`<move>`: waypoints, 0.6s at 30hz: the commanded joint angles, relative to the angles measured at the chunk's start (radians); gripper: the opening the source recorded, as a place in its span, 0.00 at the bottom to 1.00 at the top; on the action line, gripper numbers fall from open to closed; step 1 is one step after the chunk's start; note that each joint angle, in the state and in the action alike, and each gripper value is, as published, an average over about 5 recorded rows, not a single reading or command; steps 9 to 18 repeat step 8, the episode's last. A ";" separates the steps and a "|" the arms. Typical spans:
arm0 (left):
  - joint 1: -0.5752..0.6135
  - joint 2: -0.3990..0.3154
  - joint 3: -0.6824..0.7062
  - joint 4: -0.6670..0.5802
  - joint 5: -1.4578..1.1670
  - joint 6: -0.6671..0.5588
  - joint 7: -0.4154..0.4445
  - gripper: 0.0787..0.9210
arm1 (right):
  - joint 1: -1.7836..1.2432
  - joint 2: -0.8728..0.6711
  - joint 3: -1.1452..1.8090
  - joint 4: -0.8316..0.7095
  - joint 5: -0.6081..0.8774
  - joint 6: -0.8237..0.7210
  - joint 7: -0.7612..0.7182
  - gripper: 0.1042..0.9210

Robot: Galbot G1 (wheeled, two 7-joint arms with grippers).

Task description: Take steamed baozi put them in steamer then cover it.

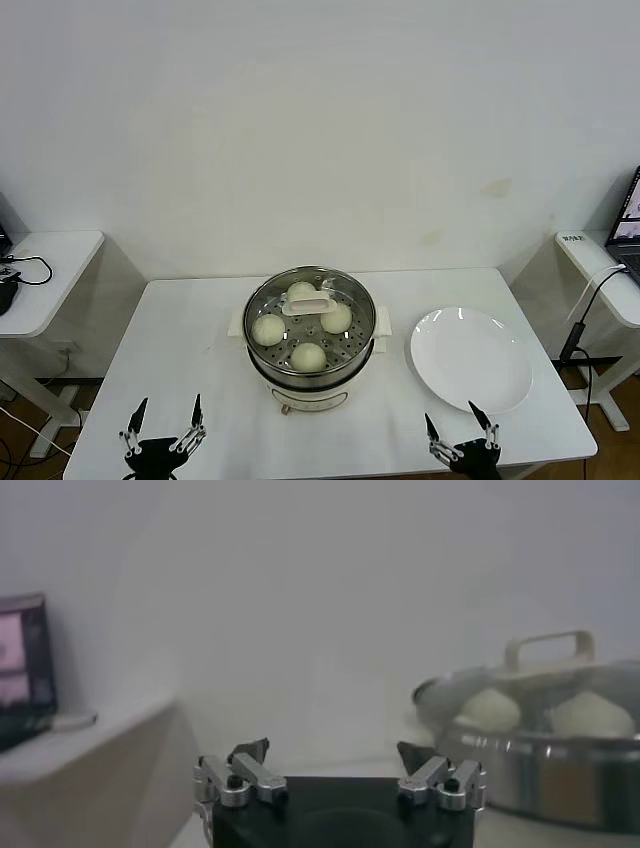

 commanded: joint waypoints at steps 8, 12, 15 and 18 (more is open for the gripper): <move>0.065 -0.008 -0.023 0.005 -0.051 -0.042 -0.019 0.88 | -0.041 -0.014 -0.039 0.037 0.017 -0.067 0.033 0.88; 0.065 -0.008 -0.023 0.005 -0.051 -0.042 -0.019 0.88 | -0.041 -0.014 -0.039 0.037 0.017 -0.067 0.033 0.88; 0.065 -0.008 -0.023 0.005 -0.051 -0.042 -0.019 0.88 | -0.041 -0.014 -0.039 0.037 0.017 -0.067 0.033 0.88; 0.065 -0.008 -0.023 0.005 -0.051 -0.042 -0.019 0.88 | -0.041 -0.014 -0.039 0.037 0.017 -0.067 0.033 0.88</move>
